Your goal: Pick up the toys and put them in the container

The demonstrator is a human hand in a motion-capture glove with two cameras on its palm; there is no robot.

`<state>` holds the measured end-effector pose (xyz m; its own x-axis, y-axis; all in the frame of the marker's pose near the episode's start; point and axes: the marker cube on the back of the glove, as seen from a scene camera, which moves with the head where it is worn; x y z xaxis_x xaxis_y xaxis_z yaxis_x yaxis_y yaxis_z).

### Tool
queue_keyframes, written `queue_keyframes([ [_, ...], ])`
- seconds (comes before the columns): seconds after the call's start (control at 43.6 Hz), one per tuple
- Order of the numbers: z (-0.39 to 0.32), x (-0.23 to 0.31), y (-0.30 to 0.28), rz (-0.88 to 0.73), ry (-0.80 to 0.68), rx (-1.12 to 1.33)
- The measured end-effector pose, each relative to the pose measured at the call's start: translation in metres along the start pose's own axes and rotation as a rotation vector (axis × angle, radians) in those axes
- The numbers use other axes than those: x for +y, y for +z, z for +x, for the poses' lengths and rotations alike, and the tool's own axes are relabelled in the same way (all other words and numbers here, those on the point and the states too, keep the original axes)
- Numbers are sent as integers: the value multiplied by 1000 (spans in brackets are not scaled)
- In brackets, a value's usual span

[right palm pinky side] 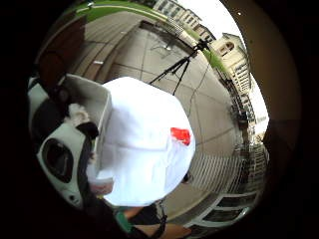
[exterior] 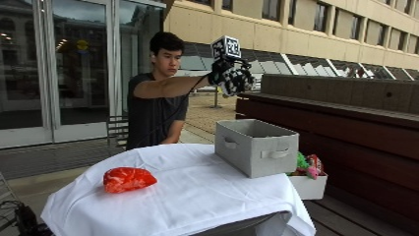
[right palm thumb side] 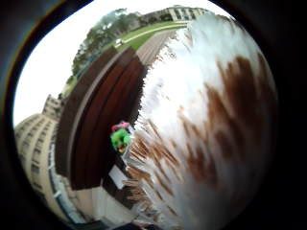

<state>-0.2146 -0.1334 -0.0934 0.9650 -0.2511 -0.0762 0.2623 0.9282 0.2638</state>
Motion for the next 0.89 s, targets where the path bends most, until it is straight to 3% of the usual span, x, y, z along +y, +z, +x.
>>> queue_keyframes([
  [0.137,-55,5,-11,71,-7,10],
  [0.435,-97,0,28,11,-18,-28],
  [0.596,-65,-10,58,-215,-46,-124],
  [0.894,6,3,36,-194,-15,-59],
])
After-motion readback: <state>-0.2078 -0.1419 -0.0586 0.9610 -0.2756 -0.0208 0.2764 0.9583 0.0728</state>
